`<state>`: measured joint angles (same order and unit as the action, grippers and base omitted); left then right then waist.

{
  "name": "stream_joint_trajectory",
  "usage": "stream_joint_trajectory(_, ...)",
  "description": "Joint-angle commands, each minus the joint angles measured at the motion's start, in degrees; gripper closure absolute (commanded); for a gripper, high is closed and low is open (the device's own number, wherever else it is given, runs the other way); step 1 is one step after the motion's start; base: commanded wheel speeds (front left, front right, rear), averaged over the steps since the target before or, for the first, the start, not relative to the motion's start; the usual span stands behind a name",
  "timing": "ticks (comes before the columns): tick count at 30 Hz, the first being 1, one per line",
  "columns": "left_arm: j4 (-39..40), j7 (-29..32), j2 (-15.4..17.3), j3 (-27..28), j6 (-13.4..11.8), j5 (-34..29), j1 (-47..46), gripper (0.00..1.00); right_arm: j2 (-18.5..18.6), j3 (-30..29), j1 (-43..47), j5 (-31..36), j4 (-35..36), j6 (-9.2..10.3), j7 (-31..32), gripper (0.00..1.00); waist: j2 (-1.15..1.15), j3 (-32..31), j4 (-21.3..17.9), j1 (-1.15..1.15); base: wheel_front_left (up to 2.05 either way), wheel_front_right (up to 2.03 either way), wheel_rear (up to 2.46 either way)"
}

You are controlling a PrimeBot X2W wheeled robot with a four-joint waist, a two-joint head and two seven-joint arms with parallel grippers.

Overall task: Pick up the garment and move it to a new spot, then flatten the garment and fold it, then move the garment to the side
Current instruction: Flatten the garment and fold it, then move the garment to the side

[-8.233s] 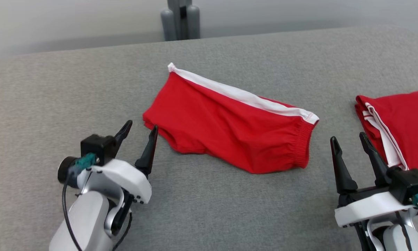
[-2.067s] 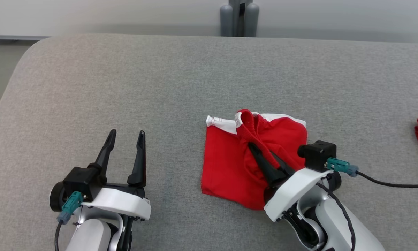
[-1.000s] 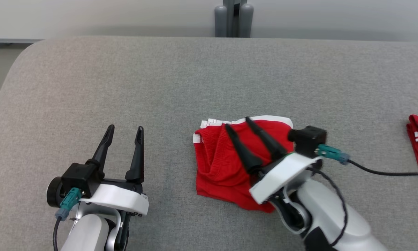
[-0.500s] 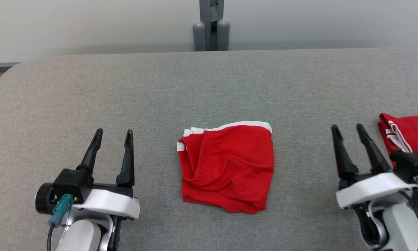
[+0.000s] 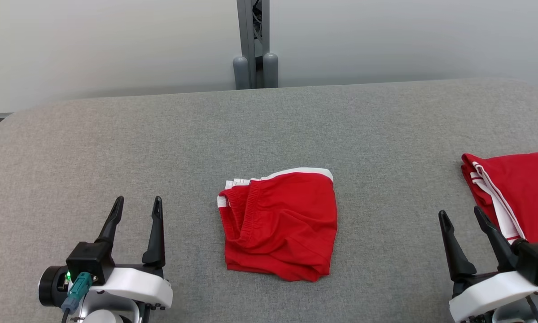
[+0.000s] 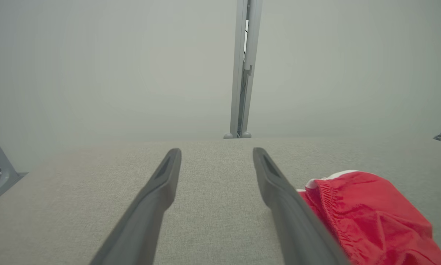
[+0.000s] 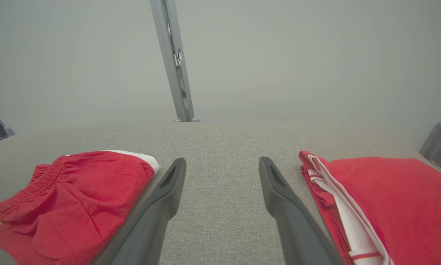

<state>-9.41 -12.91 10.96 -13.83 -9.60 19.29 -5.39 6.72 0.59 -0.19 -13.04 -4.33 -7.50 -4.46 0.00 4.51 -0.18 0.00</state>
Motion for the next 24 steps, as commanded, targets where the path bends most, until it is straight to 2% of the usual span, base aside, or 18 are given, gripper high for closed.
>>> stream_joint_trajectory(1, 0.24, 0.15, 0.41, 0.07, -0.08, 0.23, 0.49, 0.0, -0.15, -0.41, 0.89, 0.56, 1.01, 0.02, 0.66, 0.0, 0.0, -0.12, -0.02, 0.0, 0.0, 0.0, 0.0)
stream_joint_trajectory(7, 0.78, 0.74, 0.81, -0.28, -0.22, 0.32, 0.94, 0.0, -1.27, -1.19, 2.69, 1.17, 4.3, 0.02, 2.51, 0.0, 0.0, -0.01, 0.24, 0.0, 0.0, 0.0, 0.0)
stream_joint_trajectory(14, 1.02, 1.01, 0.65, -0.87, 0.05, 0.34, -0.76, 0.0, -1.9, -0.02, 2.07, 0.67, 4.21, 0.02, 3.61, 0.0, 0.0, 1.01, 2.34, 0.0, 0.0, 0.0, 0.0)
stream_joint_trajectory(19, 1.09, 0.62, 0.14, -0.77, -0.67, 0.69, -0.75, 0.0, -1.87, 4.97, -0.46, 0.26, -0.25, 0.02, 5.66, 0.0, 0.0, 2.11, 4.84, 0.0, 0.0, 0.0, 0.0)
stream_joint_trajectory(24, 0.89, 0.31, -0.13, -1.16, -0.47, 0.83, -0.91, 0.0, -2.26, 11.12, -3.06, -1.87, -7.77, 0.02, 6.98, 0.0, 0.0, 3.27, 6.92, 0.0, 0.0, 0.0, 0.0)
